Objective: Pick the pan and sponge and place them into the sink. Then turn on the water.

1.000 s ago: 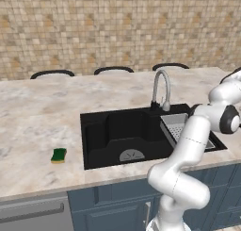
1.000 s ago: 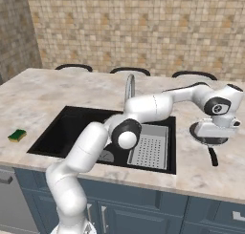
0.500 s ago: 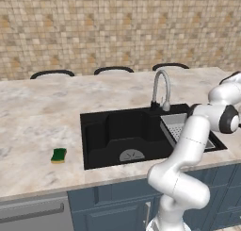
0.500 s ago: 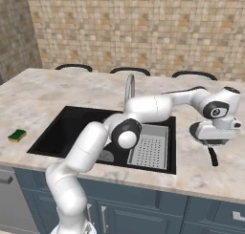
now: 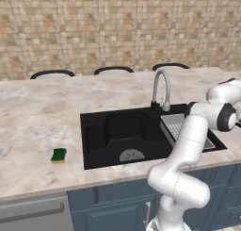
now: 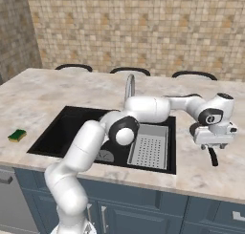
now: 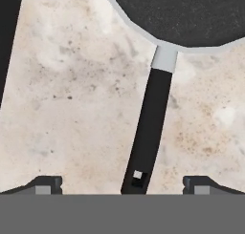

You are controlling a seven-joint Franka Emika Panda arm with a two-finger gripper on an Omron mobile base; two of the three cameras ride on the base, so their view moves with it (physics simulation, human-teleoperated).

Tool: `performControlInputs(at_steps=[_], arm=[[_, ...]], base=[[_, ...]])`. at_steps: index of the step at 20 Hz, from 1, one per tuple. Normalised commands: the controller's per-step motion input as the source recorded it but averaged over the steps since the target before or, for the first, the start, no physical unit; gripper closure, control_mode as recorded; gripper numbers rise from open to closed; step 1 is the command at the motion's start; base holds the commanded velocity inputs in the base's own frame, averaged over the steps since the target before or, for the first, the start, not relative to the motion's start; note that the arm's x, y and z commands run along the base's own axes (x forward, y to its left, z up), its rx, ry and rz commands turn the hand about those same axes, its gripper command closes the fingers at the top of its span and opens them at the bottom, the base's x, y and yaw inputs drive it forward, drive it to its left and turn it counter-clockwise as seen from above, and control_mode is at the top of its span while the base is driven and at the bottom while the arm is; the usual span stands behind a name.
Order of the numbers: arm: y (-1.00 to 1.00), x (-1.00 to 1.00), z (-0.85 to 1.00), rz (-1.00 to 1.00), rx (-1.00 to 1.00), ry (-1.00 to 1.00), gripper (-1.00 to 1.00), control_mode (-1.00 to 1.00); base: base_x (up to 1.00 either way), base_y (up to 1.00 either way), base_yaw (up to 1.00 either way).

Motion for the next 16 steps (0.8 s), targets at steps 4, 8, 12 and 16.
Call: performControlInputs(at_steps=[4, 8, 12, 16], arm=[[-0.04, 0.08, -0.28, -0.01, -0.01, 0.00, -1.00, -1.00], [-0.12, 0.12, -0.23, 0.00, 0.00, 0.00, -1.00, -1.00], [-0.15, 0.18, -0.20, 0.02, 0.00, 0.00, -1.00, -1.00], [-0.18, 0.22, -0.17, 0.02, 0.00, 0.00, -1.00, -1.00]], base=[[0.00, 0.00, 0.00], [0.00, 0.00, 0.00], [0.00, 0.00, 0.00], [0.00, 0.00, 0.00]])
